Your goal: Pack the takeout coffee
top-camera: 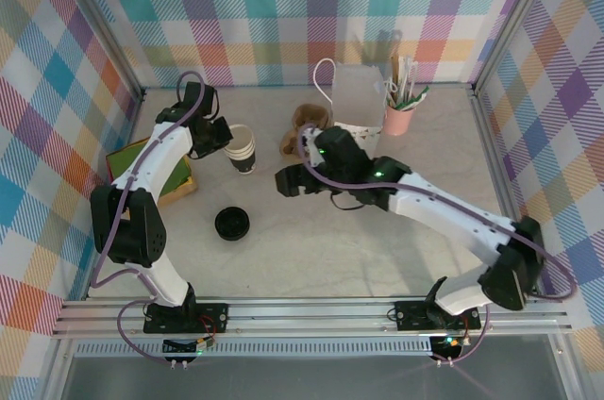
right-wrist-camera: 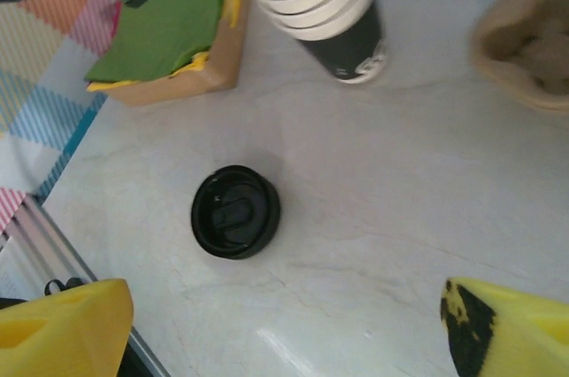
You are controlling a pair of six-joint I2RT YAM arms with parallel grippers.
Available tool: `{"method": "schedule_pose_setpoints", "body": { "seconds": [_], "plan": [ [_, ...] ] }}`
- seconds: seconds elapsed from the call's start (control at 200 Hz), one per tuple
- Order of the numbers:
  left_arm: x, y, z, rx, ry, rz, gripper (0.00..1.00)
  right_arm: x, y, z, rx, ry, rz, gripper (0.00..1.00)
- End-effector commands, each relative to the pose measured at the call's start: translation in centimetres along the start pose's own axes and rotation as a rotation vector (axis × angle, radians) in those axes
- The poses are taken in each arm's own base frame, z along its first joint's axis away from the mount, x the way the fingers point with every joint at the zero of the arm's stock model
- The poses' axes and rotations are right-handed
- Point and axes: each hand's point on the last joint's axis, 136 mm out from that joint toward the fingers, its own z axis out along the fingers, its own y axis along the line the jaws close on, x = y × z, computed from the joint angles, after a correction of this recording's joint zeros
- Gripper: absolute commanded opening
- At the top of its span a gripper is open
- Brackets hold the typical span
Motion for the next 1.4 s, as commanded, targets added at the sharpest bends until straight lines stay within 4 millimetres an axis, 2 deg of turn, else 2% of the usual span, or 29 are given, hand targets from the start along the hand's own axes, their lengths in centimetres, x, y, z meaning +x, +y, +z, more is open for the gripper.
{"method": "schedule_pose_setpoints", "body": {
  "seconds": [0.0, 0.19, 0.31, 0.48, 0.64, 0.705, 1.02, 1.395],
  "plan": [
    [0.4, 0.1, -1.0, 0.024, -0.002, -0.013, 0.0, -2.6, 2.8, 2.0, -0.082, -0.057, 0.031, 0.77],
    [0.5, 0.1, -1.2, 0.027, -0.003, -0.01, 0.0, -4.1, 1.9, 6.7, -0.03, -0.084, 0.091, 0.52],
    [0.5, 0.2, -1.5, 0.027, -0.005, -0.009, 0.0, -4.9, 1.5, 9.1, 0.005, -0.085, 0.114, 0.49],
    [0.5, 0.3, -1.9, 0.025, -0.014, -0.006, 0.0, -5.3, 0.0, 12.1, 0.062, -0.073, 0.158, 0.42],
    [0.6, 0.2, -2.0, 0.031, -0.009, -0.007, 0.0, -5.4, -1.5, 14.5, 0.018, -0.035, 0.25, 0.39],
    [0.7, 0.3, -2.0, 0.03, -0.008, -0.005, 0.0, -5.5, -1.9, 15.0, 0.005, -0.028, 0.275, 0.36],
    [0.9, 0.2, -1.7, 0.038, -0.001, -0.007, 0.0, -6.2, -3.5, 16.5, -0.006, -0.018, 0.334, 0.35],
    [1.0, 0.1, -1.7, 0.047, 0.007, -0.007, 0.0, -6.4, -3.7, 18.2, -0.025, 0.009, 0.345, 0.35]
  ]
}}
